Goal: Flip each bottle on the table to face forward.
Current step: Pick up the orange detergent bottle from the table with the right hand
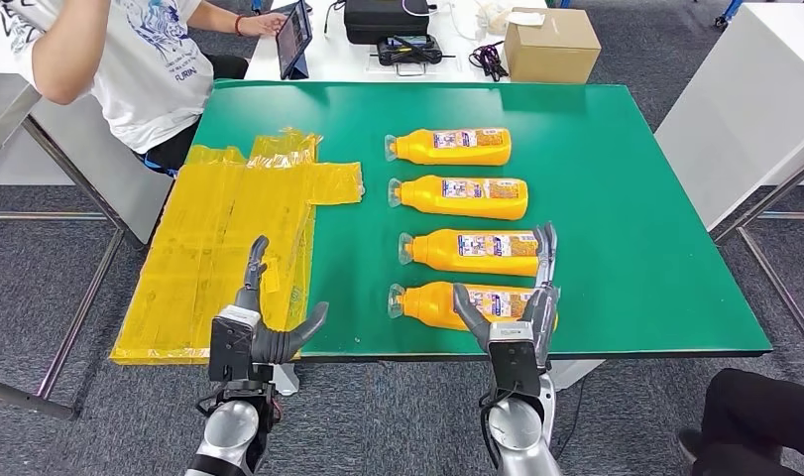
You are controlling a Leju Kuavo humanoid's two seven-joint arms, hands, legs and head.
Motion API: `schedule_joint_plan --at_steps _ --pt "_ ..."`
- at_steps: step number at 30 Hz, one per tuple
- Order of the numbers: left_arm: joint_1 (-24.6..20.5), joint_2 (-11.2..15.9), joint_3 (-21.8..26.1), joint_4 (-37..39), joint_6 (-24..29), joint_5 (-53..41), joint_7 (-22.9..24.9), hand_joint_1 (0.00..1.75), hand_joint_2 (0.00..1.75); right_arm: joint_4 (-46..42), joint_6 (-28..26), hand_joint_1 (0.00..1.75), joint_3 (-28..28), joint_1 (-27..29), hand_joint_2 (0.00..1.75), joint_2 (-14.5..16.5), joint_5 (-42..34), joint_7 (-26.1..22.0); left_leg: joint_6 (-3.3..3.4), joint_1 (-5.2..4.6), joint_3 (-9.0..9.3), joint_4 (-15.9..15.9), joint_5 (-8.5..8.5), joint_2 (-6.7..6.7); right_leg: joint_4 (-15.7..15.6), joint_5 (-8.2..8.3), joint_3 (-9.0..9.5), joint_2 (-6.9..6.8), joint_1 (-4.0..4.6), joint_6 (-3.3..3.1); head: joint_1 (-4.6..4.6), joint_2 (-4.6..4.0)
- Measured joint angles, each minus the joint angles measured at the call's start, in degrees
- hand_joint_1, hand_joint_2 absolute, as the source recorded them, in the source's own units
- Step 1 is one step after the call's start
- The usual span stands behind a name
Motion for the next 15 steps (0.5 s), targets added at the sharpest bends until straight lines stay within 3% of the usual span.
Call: schedule_joint_plan --at_steps 3,5,7,8,9,12,13,14,15 --pt "0.07 0.02 -0.02 -0.17 -0.08 -0.11 0.00 0.00 1.75 0.02 -0.32 0.00 -0.08 0.04 1.75 0.02 0.38 0.10 0.00 0.00 0.00 0.00 0.00 0.01 0.00 0.00 0.00 0.00 0.00 0.00 0.00 0.00" --pt "0.12 0.02 0.00 -0.26 -0.15 -0.13 -0.01 0.41 1.75 0.03 -0.37 0.00 -0.14 0.05 1.75 0.02 0.48 0.13 0.00 0.00 0.00 0.00 0.00 0.00 0.00 0.00 -0.01 0.00 0.00 0.00 0.01 0.00" --pt "0.15 0.02 0.01 -0.36 -0.27 -0.14 -0.03 0.41 1.75 0.07 -0.37 0.00 -0.27 0.04 1.75 0.02 0.50 0.13 0.00 0.00 0.00 0.00 0.00 0.00 0.00 0.00 0.00 0.00 0.00 0.00 0.01 0.00" --pt "0.16 0.02 0.03 -0.47 -0.44 -0.09 -0.05 0.24 1.75 0.09 -0.37 0.00 -0.37 0.04 1.75 0.02 0.43 0.13 0.00 0.00 0.00 0.00 0.00 0.00 0.00 0.00 0.00 0.00 0.00 0.00 0.00 0.00" --pt "0.18 0.02 0.07 -0.64 -0.70 0.04 -0.10 0.00 1.75 0.11 -0.37 0.24 -0.49 0.05 1.75 0.02 0.24 0.14 0.00 0.00 0.00 0.00 0.00 0.00 0.00 0.00 0.00 0.00 0.00 0.00 0.00 0.00" --pt "0.26 0.00 0.26 -1.26 -1.68 1.07 -0.15 0.00 1.75 0.31 -0.45 1.06 -0.79 0.24 1.75 0.01 -0.56 0.17 0.00 0.00 0.01 0.00 0.00 0.00 0.00 0.00 0.00 0.00 0.00 0.00 0.01 0.00" --pt "0.26 -0.01 0.33 -1.35 -1.90 1.45 -0.10 0.00 1.75 0.44 -0.49 1.10 -0.82 0.34 1.75 0.01 -0.58 0.19 0.00 0.00 0.01 0.00 0.00 0.01 0.00 0.00 0.00 0.00 0.00 0.00 0.01 0.00" --pt "0.24 -0.01 0.39 -1.38 -2.10 1.72 -0.05 0.26 1.75 0.58 -0.53 0.88 -0.85 0.40 1.75 0.00 -0.48 0.29 0.00 0.00 0.01 0.00 0.00 0.01 0.00 0.00 -0.01 0.00 0.00 0.00 0.00 0.00" --pt "0.19 -0.01 0.44 -1.38 -2.22 1.86 0.00 0.65 1.75 0.71 -0.54 0.61 -0.87 0.43 1.75 0.00 -0.34 0.44 0.00 0.00 0.00 0.00 0.00 0.01 0.00 0.00 -0.01 0.00 0.00 0.00 -0.01 0.00"
